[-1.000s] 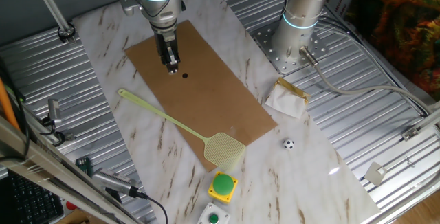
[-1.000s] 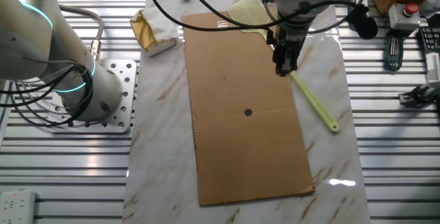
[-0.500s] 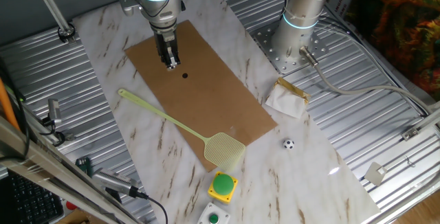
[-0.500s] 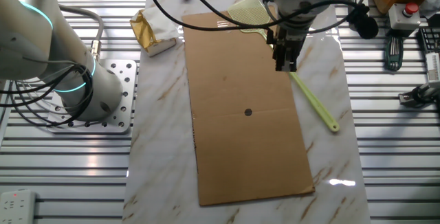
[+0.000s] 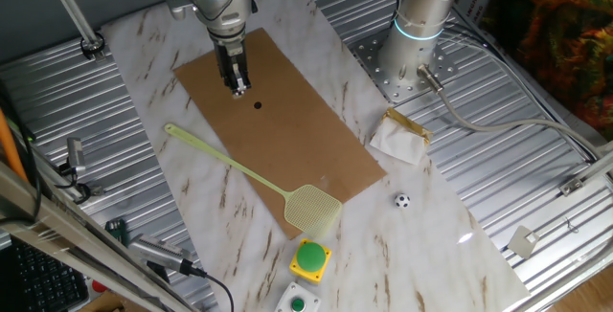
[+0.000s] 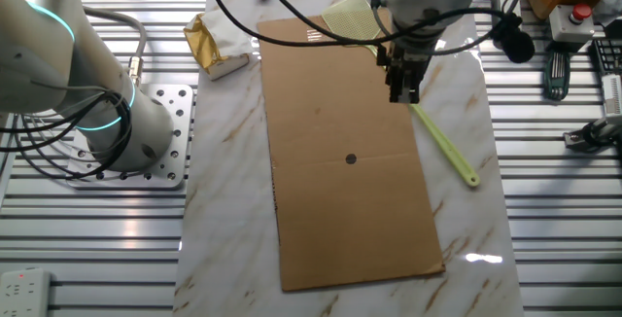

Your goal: Swat with a flyswatter

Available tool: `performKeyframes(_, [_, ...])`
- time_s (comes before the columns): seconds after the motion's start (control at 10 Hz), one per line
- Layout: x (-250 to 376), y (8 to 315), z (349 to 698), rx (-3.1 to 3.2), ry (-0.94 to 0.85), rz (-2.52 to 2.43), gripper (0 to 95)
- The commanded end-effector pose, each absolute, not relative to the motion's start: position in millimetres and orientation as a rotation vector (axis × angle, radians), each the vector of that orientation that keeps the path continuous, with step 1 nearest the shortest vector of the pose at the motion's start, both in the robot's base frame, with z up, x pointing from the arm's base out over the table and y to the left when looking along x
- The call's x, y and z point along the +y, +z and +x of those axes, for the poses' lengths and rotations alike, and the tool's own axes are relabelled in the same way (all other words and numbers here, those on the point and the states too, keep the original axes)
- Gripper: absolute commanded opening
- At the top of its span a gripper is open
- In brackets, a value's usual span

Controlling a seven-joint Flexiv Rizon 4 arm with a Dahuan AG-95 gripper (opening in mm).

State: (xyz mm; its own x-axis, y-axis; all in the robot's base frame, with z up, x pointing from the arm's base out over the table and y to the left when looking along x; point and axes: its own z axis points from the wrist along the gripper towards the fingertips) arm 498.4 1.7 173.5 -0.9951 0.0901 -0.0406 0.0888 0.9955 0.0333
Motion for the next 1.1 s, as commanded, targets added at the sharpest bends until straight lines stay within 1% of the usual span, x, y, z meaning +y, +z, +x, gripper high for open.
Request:
performKeyframes(0.1, [1,173,499,3.101,0.04,0.135,0.0])
performKeyframes(0.5, [1,173,499,3.092,0.05,0.156,0.0])
performKeyframes(0.9, [5,151,509,3.084,0.084,0.169,0.0])
performKeyframes(1.1, [16,146,517,3.085,0.055,0.195,0.0])
